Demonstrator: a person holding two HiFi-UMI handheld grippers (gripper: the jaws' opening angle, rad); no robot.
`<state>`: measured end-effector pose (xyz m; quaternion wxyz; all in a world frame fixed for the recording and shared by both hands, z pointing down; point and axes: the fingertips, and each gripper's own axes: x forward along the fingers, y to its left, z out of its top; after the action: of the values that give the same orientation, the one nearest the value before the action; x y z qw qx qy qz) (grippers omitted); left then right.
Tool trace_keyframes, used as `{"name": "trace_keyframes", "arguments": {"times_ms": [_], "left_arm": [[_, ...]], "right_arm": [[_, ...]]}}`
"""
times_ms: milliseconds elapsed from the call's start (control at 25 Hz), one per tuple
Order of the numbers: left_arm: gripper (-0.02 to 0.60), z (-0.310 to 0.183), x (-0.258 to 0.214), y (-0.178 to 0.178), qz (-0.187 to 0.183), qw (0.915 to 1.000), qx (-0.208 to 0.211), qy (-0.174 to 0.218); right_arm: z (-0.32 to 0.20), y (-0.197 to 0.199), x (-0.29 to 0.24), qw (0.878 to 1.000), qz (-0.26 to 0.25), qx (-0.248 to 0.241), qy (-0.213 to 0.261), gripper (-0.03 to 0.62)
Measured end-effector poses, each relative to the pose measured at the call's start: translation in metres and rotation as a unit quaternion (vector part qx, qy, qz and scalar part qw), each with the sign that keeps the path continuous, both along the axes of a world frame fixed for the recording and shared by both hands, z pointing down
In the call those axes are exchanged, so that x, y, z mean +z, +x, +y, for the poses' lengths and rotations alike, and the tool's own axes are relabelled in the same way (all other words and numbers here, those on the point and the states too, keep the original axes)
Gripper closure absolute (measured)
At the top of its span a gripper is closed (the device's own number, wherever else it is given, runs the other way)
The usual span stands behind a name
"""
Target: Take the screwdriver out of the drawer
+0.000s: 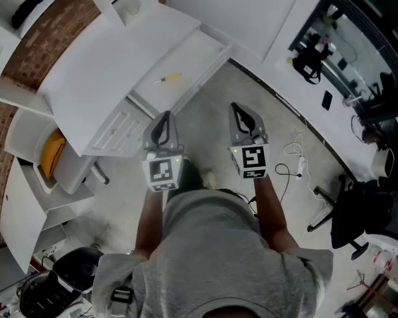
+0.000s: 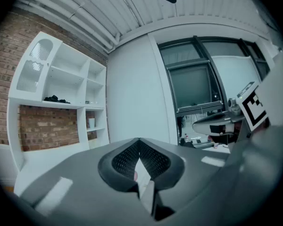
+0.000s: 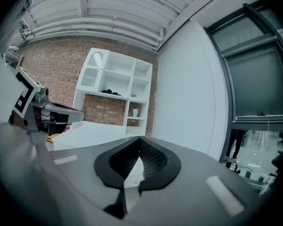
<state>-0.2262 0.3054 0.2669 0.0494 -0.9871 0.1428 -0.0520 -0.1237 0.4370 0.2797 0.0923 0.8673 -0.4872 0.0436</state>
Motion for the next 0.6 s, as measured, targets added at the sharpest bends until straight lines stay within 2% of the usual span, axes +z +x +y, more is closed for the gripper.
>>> {"name": "trace_keyframes", "arguments": {"times_ms": [360, 600], "left_arm": [[0.569, -0.033, 0.011, 0.037, -0.013, 0.9998, -0.011, -0.006], [0.569, -0.075, 0.017, 0.086, -0.016, 0.9995, -0.024, -0.011]], "right_arm": [[-0.034, 0.038, 0.008, 1.000, -0.010, -0.015, 0.000, 0.591], [-0.081, 0.087, 0.017, 0.999, -0.015, -0.037, -0.015, 0.591]]}}
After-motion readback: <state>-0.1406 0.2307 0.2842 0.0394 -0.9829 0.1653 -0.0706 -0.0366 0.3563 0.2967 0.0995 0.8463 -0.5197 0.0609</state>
